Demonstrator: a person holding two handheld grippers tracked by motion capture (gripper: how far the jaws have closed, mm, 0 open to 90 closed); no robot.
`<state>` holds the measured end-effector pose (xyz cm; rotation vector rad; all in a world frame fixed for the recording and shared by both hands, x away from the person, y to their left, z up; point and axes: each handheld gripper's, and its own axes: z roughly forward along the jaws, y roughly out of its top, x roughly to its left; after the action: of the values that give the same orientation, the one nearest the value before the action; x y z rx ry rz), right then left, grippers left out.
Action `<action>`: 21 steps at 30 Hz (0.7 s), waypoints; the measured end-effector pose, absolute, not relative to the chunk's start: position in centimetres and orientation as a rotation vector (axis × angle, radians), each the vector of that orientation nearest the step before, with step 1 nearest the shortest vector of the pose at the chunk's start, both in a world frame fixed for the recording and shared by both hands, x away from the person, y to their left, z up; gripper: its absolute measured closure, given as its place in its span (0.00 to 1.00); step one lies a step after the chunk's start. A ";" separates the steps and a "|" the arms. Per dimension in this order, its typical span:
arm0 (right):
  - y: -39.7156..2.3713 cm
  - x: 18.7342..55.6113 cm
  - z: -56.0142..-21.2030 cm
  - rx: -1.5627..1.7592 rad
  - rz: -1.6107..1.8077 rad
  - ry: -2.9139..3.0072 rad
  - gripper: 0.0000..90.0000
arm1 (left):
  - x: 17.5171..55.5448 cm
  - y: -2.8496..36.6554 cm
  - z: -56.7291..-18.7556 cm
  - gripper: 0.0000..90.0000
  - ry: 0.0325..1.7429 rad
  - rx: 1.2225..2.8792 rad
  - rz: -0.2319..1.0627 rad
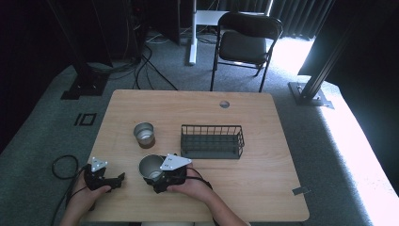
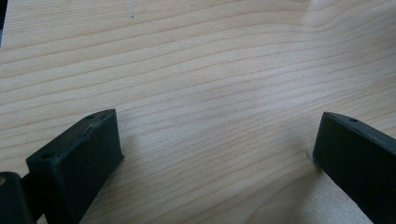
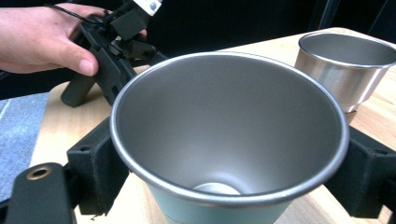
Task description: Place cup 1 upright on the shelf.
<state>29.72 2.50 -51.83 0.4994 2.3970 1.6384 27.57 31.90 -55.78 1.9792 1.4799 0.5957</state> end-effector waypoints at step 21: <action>1.7 29.3 -47.5 0.519 1.688 2.390 0.14 | 27.6 31.9 -55.8 0.02 1.481 1.978 0.594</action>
<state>29.25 1.68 -47.47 0.5186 2.3898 1.6883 27.57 31.89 -55.77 1.9780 1.4812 0.5942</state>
